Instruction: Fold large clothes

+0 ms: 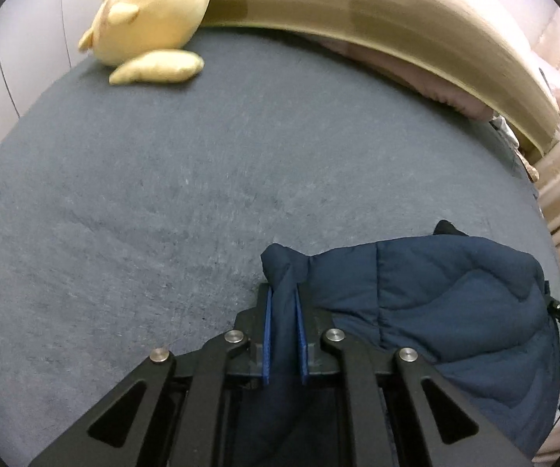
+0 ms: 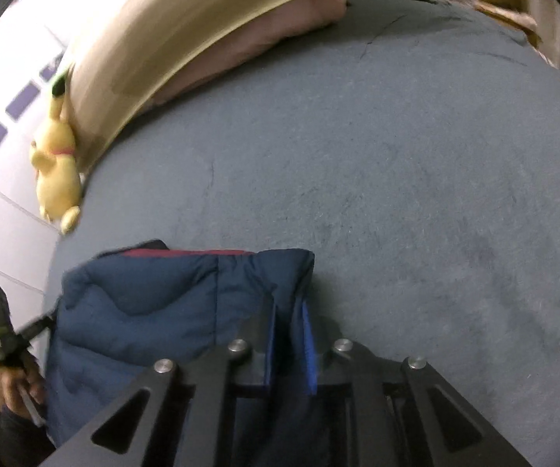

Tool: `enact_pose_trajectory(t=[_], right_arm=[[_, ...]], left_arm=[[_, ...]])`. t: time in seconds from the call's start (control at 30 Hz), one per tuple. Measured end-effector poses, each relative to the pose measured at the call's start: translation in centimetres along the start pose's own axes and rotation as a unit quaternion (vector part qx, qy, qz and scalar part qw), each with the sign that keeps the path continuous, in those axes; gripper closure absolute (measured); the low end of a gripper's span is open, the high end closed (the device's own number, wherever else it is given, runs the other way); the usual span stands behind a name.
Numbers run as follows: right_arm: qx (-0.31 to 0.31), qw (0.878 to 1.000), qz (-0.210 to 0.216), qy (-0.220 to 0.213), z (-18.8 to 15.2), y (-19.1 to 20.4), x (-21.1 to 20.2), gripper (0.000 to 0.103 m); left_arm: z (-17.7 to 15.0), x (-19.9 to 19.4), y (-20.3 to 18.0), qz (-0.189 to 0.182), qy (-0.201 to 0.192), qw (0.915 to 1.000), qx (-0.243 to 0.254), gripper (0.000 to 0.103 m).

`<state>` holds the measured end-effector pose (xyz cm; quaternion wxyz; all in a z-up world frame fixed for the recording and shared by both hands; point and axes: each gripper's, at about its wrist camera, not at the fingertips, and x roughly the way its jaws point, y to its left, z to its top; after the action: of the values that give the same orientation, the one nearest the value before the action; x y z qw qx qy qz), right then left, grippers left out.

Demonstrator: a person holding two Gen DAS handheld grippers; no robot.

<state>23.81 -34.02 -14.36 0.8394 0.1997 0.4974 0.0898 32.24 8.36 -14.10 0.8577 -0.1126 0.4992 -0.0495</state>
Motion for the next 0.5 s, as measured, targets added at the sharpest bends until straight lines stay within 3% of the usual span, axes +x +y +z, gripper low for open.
enact_pose_trajectory(t=[0.03,0.1,0.13,0.17,0.2,0.23,0.3,0.37,0.5], right_arm=[[0.013,1.000,0.007,-0.001,-0.1,-0.4,-0.7,0.083],[0.021,0.999,0.020,-0.020,-0.7,-1.0,-3.3,0.065],[0.023,0.999,0.020,-0.030,-0.9,-0.7,-4.2,0.033],[0.028,0.998,0.022,-0.049,-1.5,-0.9,-6.1,0.015],[0.033,0.996,0.026,-0.073,-2.2,-0.9,-7.8,0.015],[0.036,0.994,0.035,-0.094,-3.3,-1.0,-9.6,0.015],[0.033,0.992,0.058,-0.107,-6.1,-0.6,-12.2,0.015],[0.030,0.992,0.062,-0.106,-9.0,-0.4,-13.1,0.015],[0.086,0.988,0.090,-0.091,-15.7,-3.1,-12.6,0.015]], left_arm=[[-0.2,-0.8,-0.2,-0.001,-0.006,1.0000,0.003,0.088],[-0.6,-3.0,-0.7,-0.007,-0.023,0.9997,0.005,0.078],[-0.8,-4.0,-0.7,-0.010,-0.031,0.9995,0.008,0.071],[-1.4,-5.9,-1.1,-0.007,-0.047,0.9987,0.017,0.053],[-2.0,-7.4,-1.4,-0.002,-0.065,0.9976,0.025,0.038],[-2.9,-9.3,-1.3,0.002,-0.090,0.9953,0.034,0.035],[-5.0,-12.0,-1.9,0.006,-0.125,0.9904,0.058,0.034],[-7.9,-13.8,-1.8,0.009,-0.132,0.9888,0.069,0.034],[-12.7,-15.4,0.7,-0.015,-0.127,0.9911,0.037,0.034]])
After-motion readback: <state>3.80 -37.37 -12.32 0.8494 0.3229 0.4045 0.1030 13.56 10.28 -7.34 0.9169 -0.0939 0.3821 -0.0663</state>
